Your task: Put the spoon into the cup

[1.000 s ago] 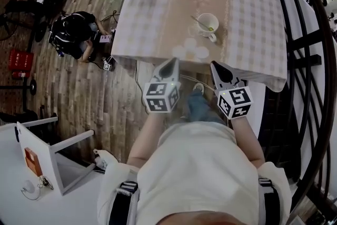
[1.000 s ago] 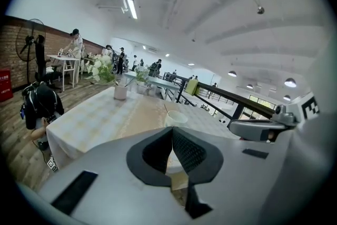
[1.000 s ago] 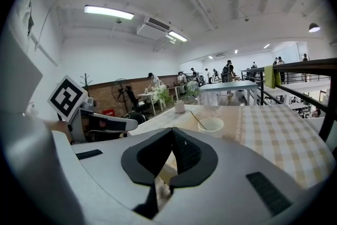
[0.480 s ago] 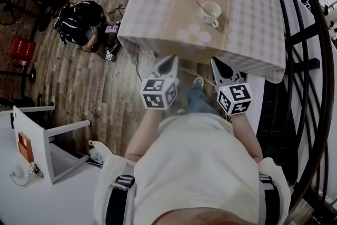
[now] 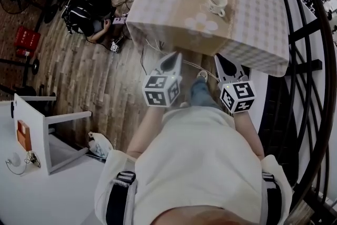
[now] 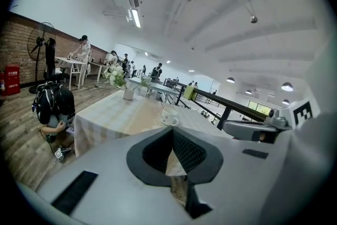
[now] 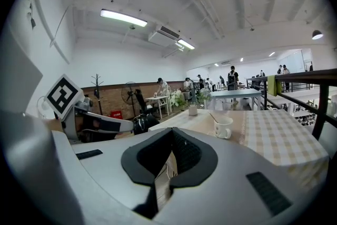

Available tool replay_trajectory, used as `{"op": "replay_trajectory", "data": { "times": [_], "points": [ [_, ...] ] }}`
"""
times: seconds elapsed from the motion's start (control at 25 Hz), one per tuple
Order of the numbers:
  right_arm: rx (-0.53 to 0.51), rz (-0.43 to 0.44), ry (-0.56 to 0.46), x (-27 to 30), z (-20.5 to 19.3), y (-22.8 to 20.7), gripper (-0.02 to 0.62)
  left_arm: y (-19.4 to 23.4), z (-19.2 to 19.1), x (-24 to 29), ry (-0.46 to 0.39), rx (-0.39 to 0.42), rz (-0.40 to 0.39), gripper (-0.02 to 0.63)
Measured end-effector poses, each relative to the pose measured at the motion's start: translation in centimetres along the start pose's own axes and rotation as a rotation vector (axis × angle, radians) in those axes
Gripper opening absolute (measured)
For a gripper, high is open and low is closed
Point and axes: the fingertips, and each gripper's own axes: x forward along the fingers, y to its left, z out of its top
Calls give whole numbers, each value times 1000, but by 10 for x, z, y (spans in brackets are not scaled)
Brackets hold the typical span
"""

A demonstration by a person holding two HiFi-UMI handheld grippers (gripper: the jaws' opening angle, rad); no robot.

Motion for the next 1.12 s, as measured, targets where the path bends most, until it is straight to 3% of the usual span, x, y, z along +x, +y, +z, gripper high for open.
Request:
{"op": "replay_trajectory", "data": {
  "times": [1.12],
  "points": [
    [-4, -2, 2, -15, -11, 11, 0, -6, -10, -11, 10, -3, -13, 5]
  ]
}}
